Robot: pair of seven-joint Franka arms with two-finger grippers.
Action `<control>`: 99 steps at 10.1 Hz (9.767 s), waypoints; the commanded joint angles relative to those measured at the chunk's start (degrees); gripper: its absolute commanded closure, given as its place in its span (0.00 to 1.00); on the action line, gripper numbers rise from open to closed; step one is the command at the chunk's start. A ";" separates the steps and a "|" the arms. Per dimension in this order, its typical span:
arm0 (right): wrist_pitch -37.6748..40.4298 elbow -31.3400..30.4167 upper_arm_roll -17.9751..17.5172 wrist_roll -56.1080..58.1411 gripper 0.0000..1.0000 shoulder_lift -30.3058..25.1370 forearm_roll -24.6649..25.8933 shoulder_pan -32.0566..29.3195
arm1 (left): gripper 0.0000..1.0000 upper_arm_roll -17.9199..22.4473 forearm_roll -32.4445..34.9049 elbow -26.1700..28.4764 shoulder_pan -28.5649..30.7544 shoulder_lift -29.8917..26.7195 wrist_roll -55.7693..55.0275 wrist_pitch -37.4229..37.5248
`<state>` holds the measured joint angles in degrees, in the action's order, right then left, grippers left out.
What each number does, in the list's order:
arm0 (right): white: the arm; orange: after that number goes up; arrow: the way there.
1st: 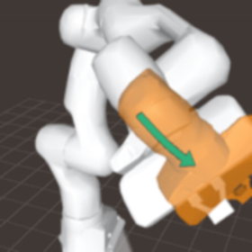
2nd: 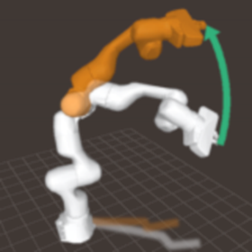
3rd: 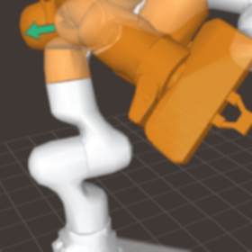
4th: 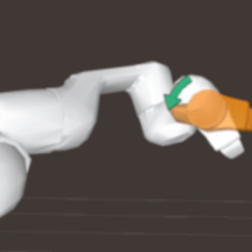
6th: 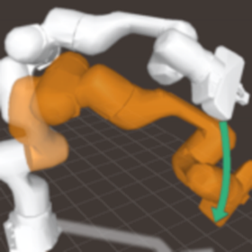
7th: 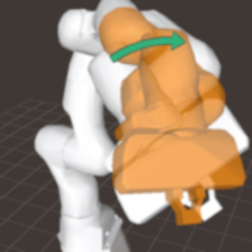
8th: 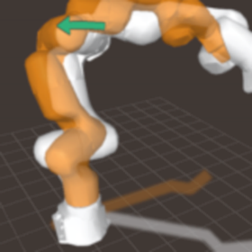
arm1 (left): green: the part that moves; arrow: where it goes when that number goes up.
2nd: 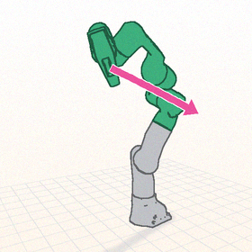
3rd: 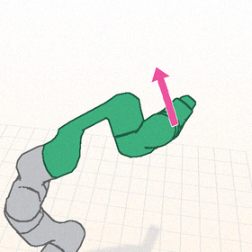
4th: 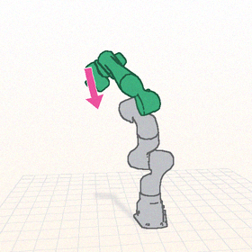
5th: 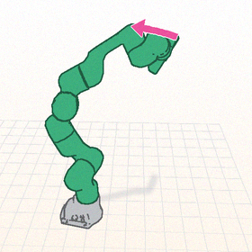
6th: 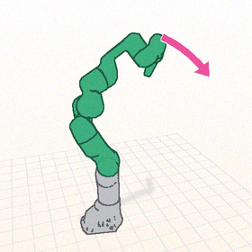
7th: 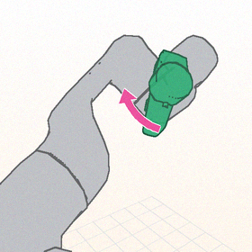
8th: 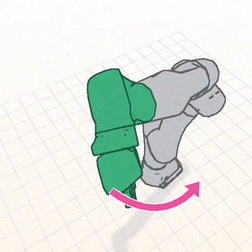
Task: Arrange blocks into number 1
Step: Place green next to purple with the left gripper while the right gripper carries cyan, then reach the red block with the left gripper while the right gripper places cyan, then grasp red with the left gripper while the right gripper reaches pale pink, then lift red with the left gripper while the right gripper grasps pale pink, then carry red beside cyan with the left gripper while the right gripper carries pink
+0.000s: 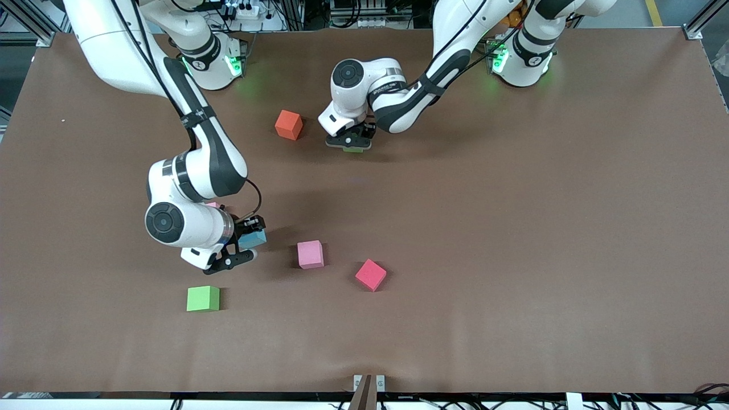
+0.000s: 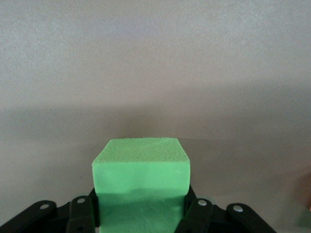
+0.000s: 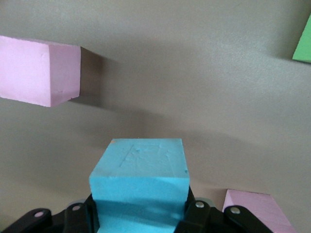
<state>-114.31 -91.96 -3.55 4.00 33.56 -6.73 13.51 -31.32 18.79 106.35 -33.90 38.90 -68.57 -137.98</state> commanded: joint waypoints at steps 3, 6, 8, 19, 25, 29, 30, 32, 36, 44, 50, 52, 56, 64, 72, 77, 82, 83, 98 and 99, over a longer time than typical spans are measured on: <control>2.69 -3.55 -0.23 -7.60 1.00 -2.96 -1.27 5.11 | 0.00 -0.41 3.96 2.99 0.06 -0.93 -2.89 -1.07; 2.60 -7.87 -0.58 -7.96 1.00 -5.52 -1.36 7.04 | 0.00 -0.76 3.45 2.20 1.28 -3.99 -3.06 0.68; 1.82 -10.51 -0.58 -10.40 1.00 -7.01 -1.45 9.67 | 0.00 -2.59 3.27 2.20 3.47 -8.47 -8.56 3.93; -12.60 -13.15 -0.58 -39.33 1.00 -2.19 -1.45 27.00 | 0.00 8.98 -0.60 -12.81 20.46 -5.44 41.38 0.29; -14.80 -16.66 -0.58 -43.55 1.00 -2.71 -4.69 31.31 | 0.00 12.77 -0.77 -24.34 15.18 7.66 42.38 -17.72; -15.41 -19.13 -0.67 -43.47 1.00 -4.03 -8.90 32.28 | 0.00 16.82 -1.73 -30.22 10.53 14.52 41.94 -25.58; -16.02 -19.13 -0.67 -43.47 1.00 -4.03 -9.70 33.24 | 0.00 17.95 -2.87 -30.93 8.87 15.32 41.68 -26.37; -16.64 -19.13 -0.67 -43.55 1.00 -4.03 -10.67 33.42 | 0.00 20.42 -2.97 -30.94 7.10 16.72 42.20 -29.87; -16.03 -18.87 -0.41 -55.18 0.00 -4.73 -10.68 33.86 | 0.00 23.85 -2.71 -30.85 4.37 17.87 43.51 -32.08; -15.50 -17.29 0.56 -31.66 0.00 -6.94 -9.19 10.71 | 0.00 26.84 -2.53 -31.20 1.91 20.77 43.78 -34.64; -12.95 -13.78 0.56 -5.59 0.00 -5.00 10.82 -9.10 | 1.00 27.28 -3.14 -30.85 1.91 21.04 43.62 -35.34; -12.96 -14.12 0.47 -3.83 0.00 -4.82 13.58 -10.08 | 1.00 26.67 -5.85 -30.07 1.38 19.38 39.50 -34.56; -13.04 -15.88 0.21 -2.51 0.00 -3.95 12.79 -11.57 | 1.00 23.07 -8.34 -28.14 0.68 10.35 32.54 -10.11; -12.51 -17.11 -0.32 3.29 0.00 -4.74 6.55 -11.84 | 1.00 21.04 -7.71 -20.30 -0.90 3.46 10.94 -2.73; -12.60 -20.27 -0.41 5.58 0.00 -5.17 3.56 -11.93 | 1.00 18.84 -21.43 -20.13 -4.24 4.25 10.12 0.51; -11.37 -22.38 -0.67 5.58 1.00 -6.32 2.87 -13.07 | 1.00 16.92 -8.98 -17.76 -5.56 4.34 11.35 2.45; -11.81 -18.97 -0.49 4.27 1.00 -5.79 -6.54 -8.50 | 1.00 15.15 -3.50 -17.23 -5.83 4.43 8.46 2.45; -11.72 -18.09 -0.49 3.48 1.00 -5.70 -6.54 -7.72 | 1.00 14.89 -3.41 -17.32 -5.74 4.43 8.28 2.45; -11.46 -17.20 -0.49 -10.38 1.00 -5.53 -6.63 2.10 | 0.00 13.40 -4.29 -17.58 -4.95 2.07 1.70 2.63; -11.46 -17.20 -0.58 -12.85 1.00 -5.70 -6.63 3.87 | 0.00 13.39 -4.29 -17.49 -3.82 -0.64 1.33 5.85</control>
<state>-125.82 -108.79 -4.29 -4.85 28.78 -12.49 14.34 -17.11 13.52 87.91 -39.29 42.75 -65.04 -135.73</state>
